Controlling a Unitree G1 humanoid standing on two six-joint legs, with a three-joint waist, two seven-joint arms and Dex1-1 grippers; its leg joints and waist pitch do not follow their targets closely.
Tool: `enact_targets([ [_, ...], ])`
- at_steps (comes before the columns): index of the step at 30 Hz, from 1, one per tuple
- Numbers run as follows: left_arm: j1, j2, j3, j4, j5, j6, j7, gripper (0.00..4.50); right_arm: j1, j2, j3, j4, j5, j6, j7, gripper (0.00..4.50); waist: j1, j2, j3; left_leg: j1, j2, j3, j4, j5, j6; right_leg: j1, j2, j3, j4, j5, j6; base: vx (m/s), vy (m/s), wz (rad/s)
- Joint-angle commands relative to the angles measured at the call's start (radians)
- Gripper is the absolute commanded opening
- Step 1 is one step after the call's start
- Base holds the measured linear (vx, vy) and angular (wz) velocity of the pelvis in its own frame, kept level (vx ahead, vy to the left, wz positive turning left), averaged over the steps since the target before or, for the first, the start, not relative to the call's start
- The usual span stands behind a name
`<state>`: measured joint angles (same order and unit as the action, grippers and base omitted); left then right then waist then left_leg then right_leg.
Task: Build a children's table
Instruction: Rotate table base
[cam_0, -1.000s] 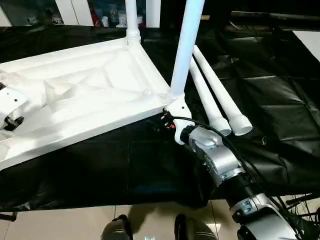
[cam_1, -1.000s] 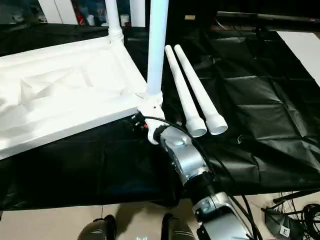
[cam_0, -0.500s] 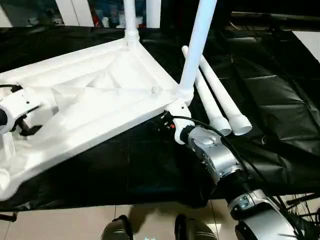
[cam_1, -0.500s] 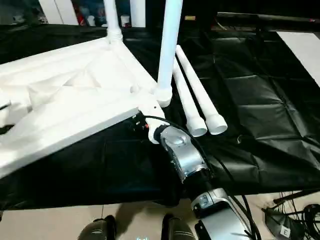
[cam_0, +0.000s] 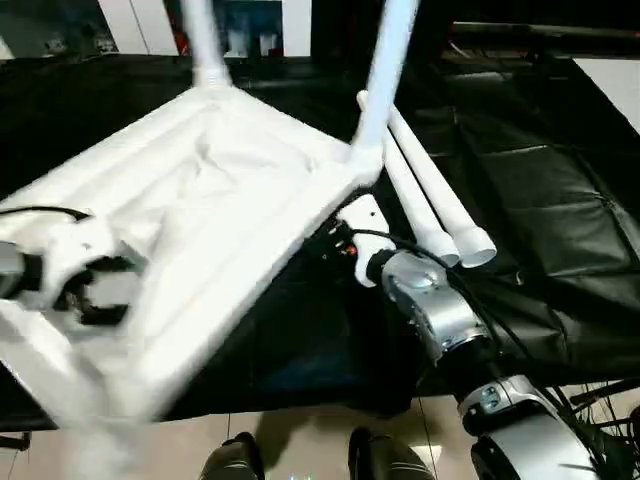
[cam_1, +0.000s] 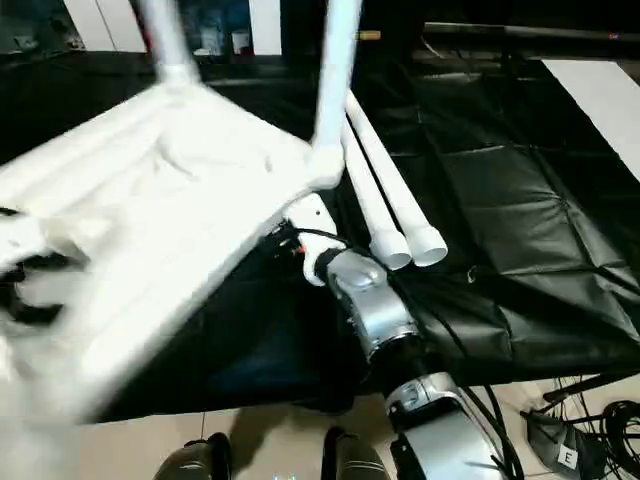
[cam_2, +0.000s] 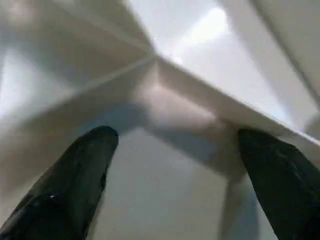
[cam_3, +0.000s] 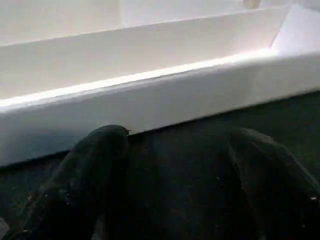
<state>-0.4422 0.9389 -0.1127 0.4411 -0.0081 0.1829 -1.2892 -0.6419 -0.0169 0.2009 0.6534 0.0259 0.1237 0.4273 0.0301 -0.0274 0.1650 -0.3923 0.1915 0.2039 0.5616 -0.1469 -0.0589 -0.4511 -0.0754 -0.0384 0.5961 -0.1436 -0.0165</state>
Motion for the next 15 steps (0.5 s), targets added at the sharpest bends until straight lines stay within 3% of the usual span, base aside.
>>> enact_targets([
  [1,0.018,-0.026,-0.027,-0.061,-0.033,0.037,-0.024,4.46,-0.025,0.029,0.027,0.006,-0.002,-0.022,0.034,3.86,-0.001,0.015,-0.076,0.034,0.035,-0.014,-0.067,-0.241,-0.01,0.054,-0.059,0.051,-0.053,-0.224,-0.229,0.0,0.0,0.0],
  [15,0.022,-0.14,-0.044,-0.255,-0.091,0.16,0.014,4.46,-0.019,0.067,0.049,-0.013,0.018,-0.051,0.123,3.86,-0.004,0.012,-0.081,0.03,0.031,-0.012,-0.061,-0.195,0.01,0.061,-0.053,0.048,-0.045,-0.157,-0.242,0.0,0.0,0.0],
])
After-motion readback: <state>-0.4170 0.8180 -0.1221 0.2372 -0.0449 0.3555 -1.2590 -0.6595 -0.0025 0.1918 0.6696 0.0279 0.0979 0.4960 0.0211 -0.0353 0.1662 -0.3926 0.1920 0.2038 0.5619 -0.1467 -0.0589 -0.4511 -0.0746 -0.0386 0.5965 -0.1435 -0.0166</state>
